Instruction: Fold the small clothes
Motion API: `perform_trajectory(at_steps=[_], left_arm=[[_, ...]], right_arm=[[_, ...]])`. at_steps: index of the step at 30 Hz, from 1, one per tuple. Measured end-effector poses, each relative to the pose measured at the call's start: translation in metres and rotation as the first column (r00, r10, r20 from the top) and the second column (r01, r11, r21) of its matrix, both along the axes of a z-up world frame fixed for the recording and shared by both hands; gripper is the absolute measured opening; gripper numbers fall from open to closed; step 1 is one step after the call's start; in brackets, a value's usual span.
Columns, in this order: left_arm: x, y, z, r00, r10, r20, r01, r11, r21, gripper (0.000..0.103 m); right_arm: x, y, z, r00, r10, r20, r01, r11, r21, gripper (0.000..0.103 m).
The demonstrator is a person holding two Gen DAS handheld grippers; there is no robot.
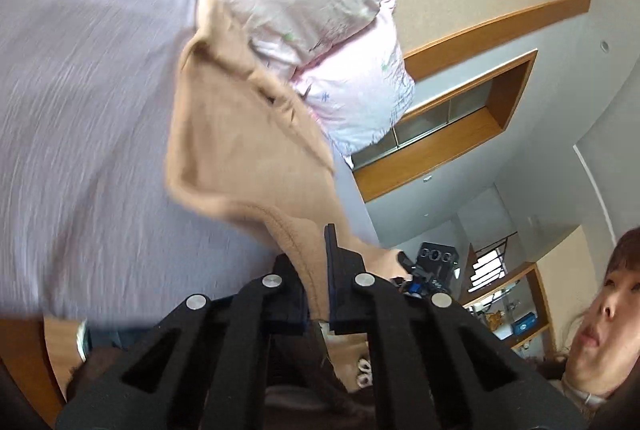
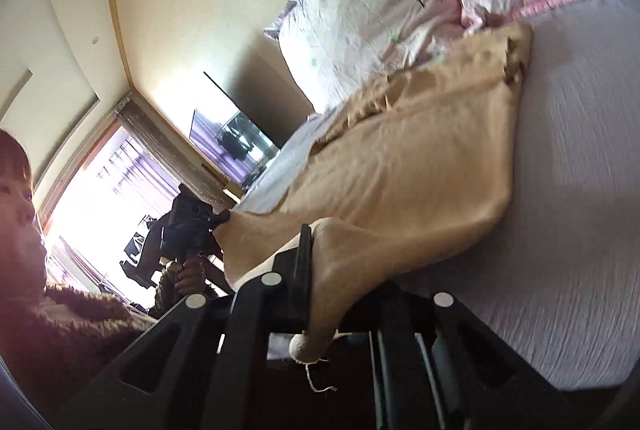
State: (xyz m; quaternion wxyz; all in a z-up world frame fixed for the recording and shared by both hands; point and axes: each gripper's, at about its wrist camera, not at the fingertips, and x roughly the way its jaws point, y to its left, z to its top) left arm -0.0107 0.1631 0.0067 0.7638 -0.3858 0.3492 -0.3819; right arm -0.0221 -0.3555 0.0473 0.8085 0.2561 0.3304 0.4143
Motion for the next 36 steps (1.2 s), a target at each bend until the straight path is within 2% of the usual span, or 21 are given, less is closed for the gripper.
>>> perform_trajectory(at_steps=[2, 6, 9, 12, 15, 18, 21, 23, 24, 25, 26, 27, 28, 29, 30, 32, 34, 36], left_arm=[[0.027, 0.0, 0.017, 1.0, 0.019, 0.017, -0.019, 1.0, 0.003, 0.005], [0.091, -0.001, 0.046, 0.995, 0.087, 0.048, -0.088, 0.996, 0.012, 0.005], [0.151, -0.003, 0.057, 0.987, 0.152, 0.051, -0.154, 0.987, 0.044, 0.005], [0.218, -0.01, 0.053, 0.979, 0.203, 0.013, -0.203, 0.974, 0.103, 0.005], [0.274, -0.025, 0.034, 0.972, 0.23, -0.051, -0.218, 0.96, 0.175, 0.005], [0.303, -0.033, 0.018, 0.966, 0.244, -0.085, -0.221, 0.949, 0.224, 0.005], [0.316, -0.028, 0.003, 0.953, 0.273, -0.131, -0.24, 0.944, 0.227, 0.005], [0.323, -0.024, -0.004, 0.944, 0.278, -0.177, -0.237, 0.946, 0.221, 0.005], [0.324, -0.021, -0.005, 0.938, 0.284, -0.197, -0.241, 0.946, 0.216, 0.007], [0.327, -0.02, -0.006, 0.934, 0.294, -0.205, -0.253, 0.946, 0.205, 0.008], [0.325, -0.016, -0.003, 0.931, 0.302, -0.206, -0.264, 0.946, 0.19, 0.02], [0.321, -0.009, 0.003, 0.928, 0.317, -0.198, -0.284, 0.942, 0.177, 0.046], [0.313, -0.003, 0.01, 0.925, 0.339, -0.174, -0.312, 0.936, 0.163, 0.064], [0.304, 0.004, 0.02, 0.918, 0.374, -0.135, -0.351, 0.922, 0.162, 0.088], [0.298, 0.009, 0.029, 0.914, 0.394, -0.094, -0.376, 0.912, 0.166, 0.09], [0.281, 0.013, 0.044, 0.933, 0.357, -0.05, -0.342, 0.92, 0.192, 0.09], [0.261, 0.013, 0.047, 0.945, 0.324, -0.05, -0.303, 0.921, 0.244, 0.09], [0.249, 0.012, 0.041, 0.956, 0.28, -0.083, -0.248, 0.927, 0.281, 0.09]], right_arm=[[0.023, 0.0, 0.024, 0.997, -0.042, 0.062, 0.04, 0.999, 0.033, 0.008], [0.082, -0.001, 0.057, 0.983, -0.136, 0.126, 0.129, 0.99, 0.061, 0.008], [0.146, -0.002, 0.061, 0.973, -0.21, 0.093, 0.203, 0.976, 0.072, 0.008], [0.218, -0.013, 0.045, 0.956, -0.294, -0.006, 0.294, 0.952, 0.089, 0.008], [0.285, -0.011, 0.011, 0.915, -0.38, -0.134, 0.382, 0.924, -0.006, 0.008], [0.319, -0.011, -0.021, 0.876, -0.422, -0.233, 0.418, 0.906, -0.067, 0.007], [0.338, -0.011, -0.036, 0.846, -0.454, -0.28, 0.441, 0.89, -0.113, 0.009], [0.351, -0.01, -0.047, 0.814, -0.479, -0.329, 0.455, 0.878, -0.152, 0.024], [0.355, -0.01, -0.048, 0.791, -0.515, -0.331, 0.477, 0.857, -0.193, 0.054], [0.355, -0.013, -0.046, 0.761, -0.571, -0.307, 0.519, 0.82, -0.24, 0.071], [0.352, -0.017, -0.04, 0.746, -0.603, -0.281, 0.55, 0.797, -0.249, 0.072], [0.347, -0.019, -0.033, 0.739, -0.623, -0.255, 0.573, 0.781, -0.248, 0.072], [0.339, -0.02, -0.023, 0.745, -0.628, -0.225, 0.586, 0.777, -0.23, 0.072], [0.33, -0.02, -0.015, 0.762, -0.614, -0.205, 0.58, 0.788, -0.205, 0.072], [0.32, -0.018, -0.009, 0.784, -0.59, -0.193, 0.562, 0.807, -0.183, 0.072], [0.296, -0.007, -0.001, 0.839, -0.517, -0.171, 0.496, 0.855, -0.152, 0.072], [0.278, 0.008, -0.002, 0.888, -0.432, -0.16, 0.41, 0.899, -0.156, 0.072], [0.265, 0.022, -0.01, 0.911, -0.374, -0.173, 0.342, 0.921, -0.187, 0.075]])
